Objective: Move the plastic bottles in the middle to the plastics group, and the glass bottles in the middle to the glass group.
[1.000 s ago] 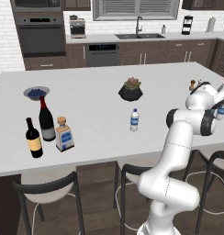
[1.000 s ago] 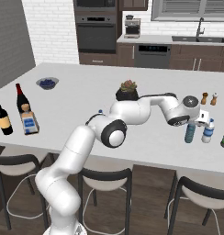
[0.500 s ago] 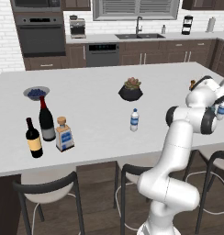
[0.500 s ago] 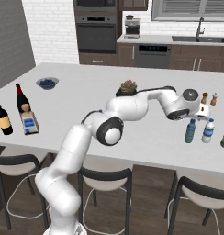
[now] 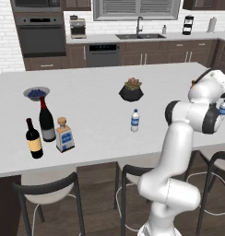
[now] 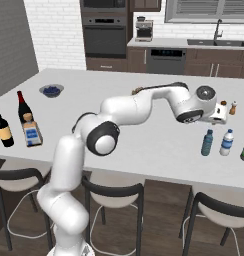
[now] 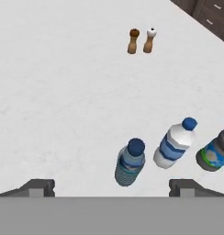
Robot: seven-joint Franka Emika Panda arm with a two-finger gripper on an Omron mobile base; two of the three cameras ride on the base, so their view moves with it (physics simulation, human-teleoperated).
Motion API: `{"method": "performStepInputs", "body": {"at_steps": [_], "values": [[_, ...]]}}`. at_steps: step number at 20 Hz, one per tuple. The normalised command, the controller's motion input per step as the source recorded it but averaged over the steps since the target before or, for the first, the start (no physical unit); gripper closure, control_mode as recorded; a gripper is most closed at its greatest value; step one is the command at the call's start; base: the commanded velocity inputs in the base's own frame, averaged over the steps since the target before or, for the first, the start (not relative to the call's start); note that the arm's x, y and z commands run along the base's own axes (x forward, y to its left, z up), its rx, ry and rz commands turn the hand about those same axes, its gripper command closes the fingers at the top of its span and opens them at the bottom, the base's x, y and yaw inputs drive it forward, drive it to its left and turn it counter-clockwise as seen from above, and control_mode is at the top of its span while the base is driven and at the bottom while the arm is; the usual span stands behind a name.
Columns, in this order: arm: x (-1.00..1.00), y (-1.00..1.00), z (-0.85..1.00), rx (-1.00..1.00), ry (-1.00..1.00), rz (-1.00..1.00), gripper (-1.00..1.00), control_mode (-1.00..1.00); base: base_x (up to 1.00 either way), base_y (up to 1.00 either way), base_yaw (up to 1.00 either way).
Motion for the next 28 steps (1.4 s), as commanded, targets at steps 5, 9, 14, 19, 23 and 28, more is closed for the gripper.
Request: {"method": "performStepInputs", "body": {"at_steps": [5, 9, 14, 19, 23, 28], "values": [[-0.04, 0.58, 0.21, -0.04, 0.04, 0.05, -1.0, -1.0, 0.0, 0.0, 0.0], [0.0, 0.8, 0.03, -0.05, 0.07, 0.07, -1.0, -1.0, 0.0, 0.0, 0.0], [0.0, 0.94, 0.0, -0.1, 0.2, 0.12, -1.0, -1.0, 0.0, 0.0, 0.0], [-0.02, 1.0, 0.0, -0.1, 0.29, 0.14, -1.0, -1.0, 0.0, 0.0, 0.0], [0.0, 1.0, 0.13, -0.12, 0.32, 0.02, -1.0, -1.0, 0.0, 0.0, 0.0], [0.0, 1.0, 0.07, -0.03, 0.04, 0.0, -1.0, -1.0, 0.0, 0.0, 0.0]]}}
